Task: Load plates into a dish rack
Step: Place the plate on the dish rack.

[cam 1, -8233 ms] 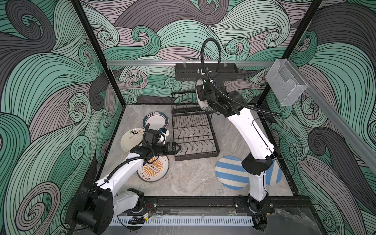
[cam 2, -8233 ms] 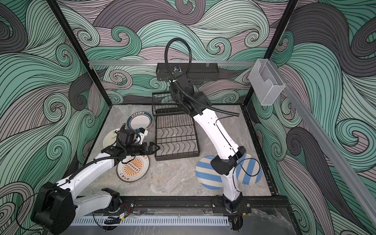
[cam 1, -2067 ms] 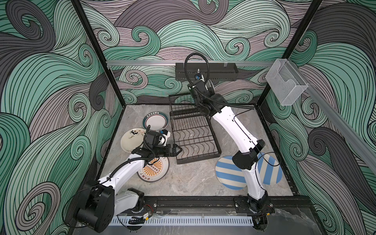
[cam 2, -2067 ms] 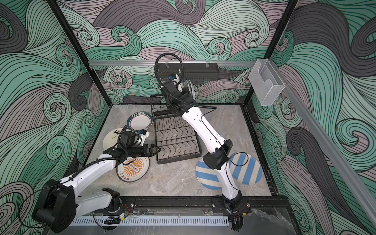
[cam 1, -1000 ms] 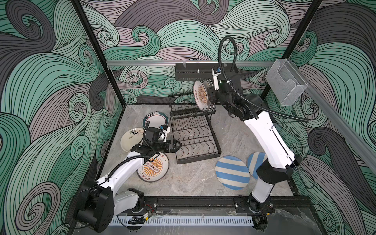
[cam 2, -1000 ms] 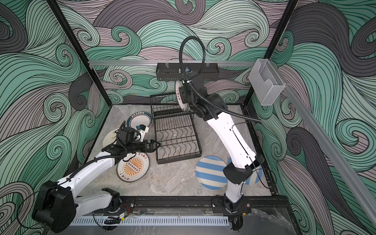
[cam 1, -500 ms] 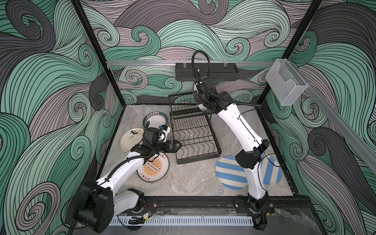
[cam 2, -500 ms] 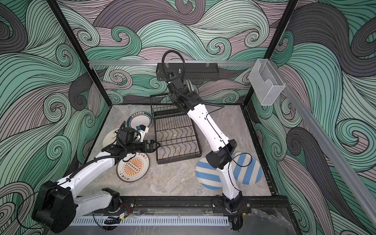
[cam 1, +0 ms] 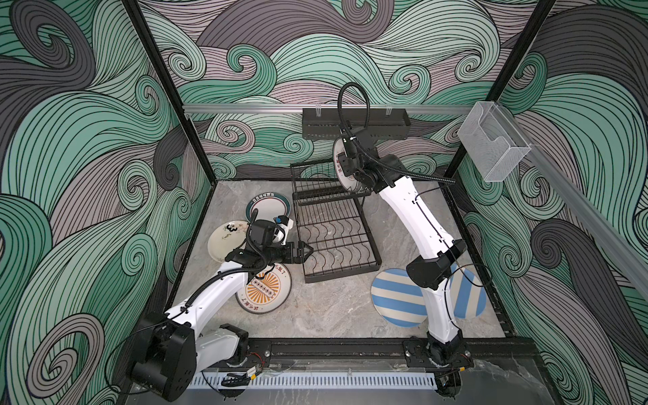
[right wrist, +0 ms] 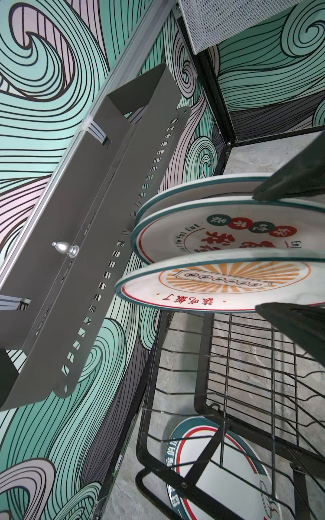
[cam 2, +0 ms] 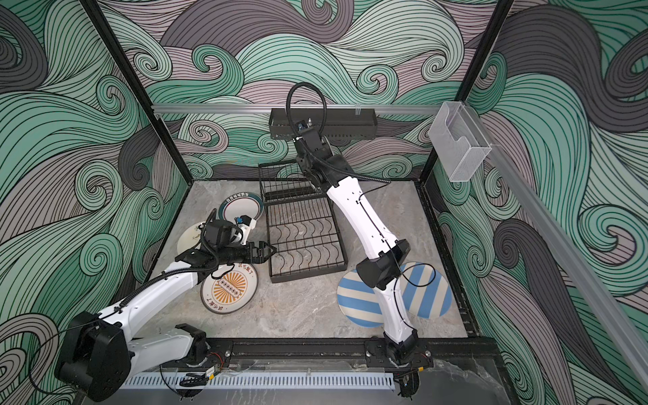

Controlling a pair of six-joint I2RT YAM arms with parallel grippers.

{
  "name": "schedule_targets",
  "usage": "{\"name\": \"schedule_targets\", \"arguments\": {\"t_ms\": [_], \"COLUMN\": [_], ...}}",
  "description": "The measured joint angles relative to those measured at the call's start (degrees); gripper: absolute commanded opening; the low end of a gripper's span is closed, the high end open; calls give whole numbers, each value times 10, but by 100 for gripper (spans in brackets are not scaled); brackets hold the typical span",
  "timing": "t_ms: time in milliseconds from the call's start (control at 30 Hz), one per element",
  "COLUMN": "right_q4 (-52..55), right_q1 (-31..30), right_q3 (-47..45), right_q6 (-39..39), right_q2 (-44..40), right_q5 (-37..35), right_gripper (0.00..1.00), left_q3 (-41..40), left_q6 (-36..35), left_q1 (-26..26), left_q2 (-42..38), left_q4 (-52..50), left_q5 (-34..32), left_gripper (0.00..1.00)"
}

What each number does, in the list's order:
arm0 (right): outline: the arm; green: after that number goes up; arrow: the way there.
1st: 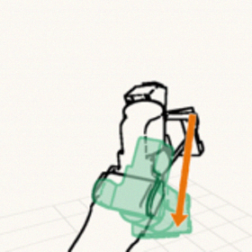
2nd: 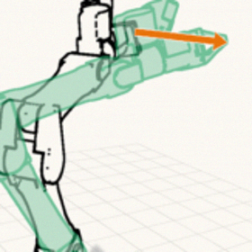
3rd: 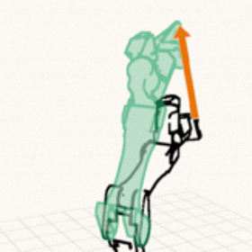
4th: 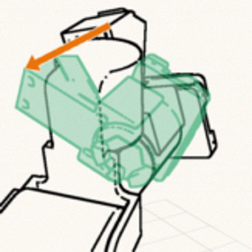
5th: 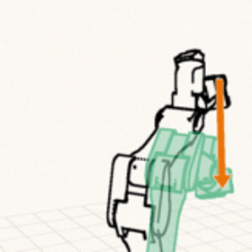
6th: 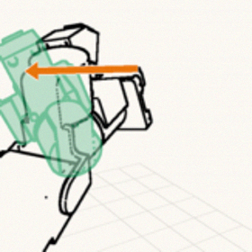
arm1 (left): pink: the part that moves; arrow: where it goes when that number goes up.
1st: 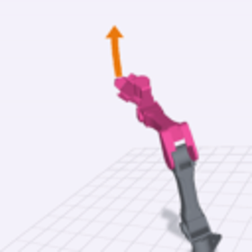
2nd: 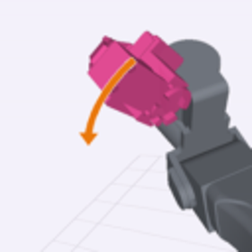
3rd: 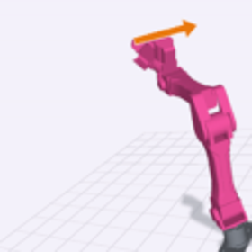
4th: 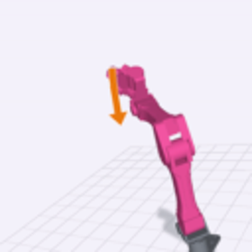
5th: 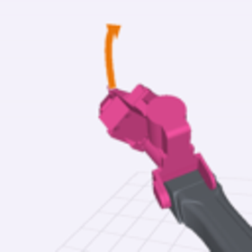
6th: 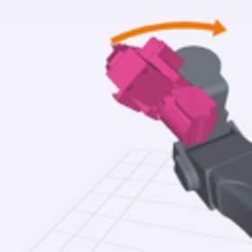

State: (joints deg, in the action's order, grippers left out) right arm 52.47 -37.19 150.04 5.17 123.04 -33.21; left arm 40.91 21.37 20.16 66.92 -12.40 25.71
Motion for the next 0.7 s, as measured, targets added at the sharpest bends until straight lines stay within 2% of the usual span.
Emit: {"name": "schedule_targets", "arguments": {"t_ms": [200,300,533,633,700], "right_q4": [-4,-4,-3,-2,-1], "right_q1": [1,1,0,0,0], "right_q3": [0,-1,-16,-19,-19], "right_q6": [-4,-10,-14,-17,-20], "right_q2": [2,7,8,8,8], "right_q5": [2,5,7,7,7], "right_gripper": [34,31,32,29,23], "left_q3": [0,0,0,0,0], "left_q6": [0,0,0,0,0], "left_q1": [0,0,0,0,0], "left_q2": [0,0,0,0,0], "left_q4": [0,0,0,0,0], "left_q5": [0,0,0,0,0], "left_gripper": [99,99,99,99,99]}}
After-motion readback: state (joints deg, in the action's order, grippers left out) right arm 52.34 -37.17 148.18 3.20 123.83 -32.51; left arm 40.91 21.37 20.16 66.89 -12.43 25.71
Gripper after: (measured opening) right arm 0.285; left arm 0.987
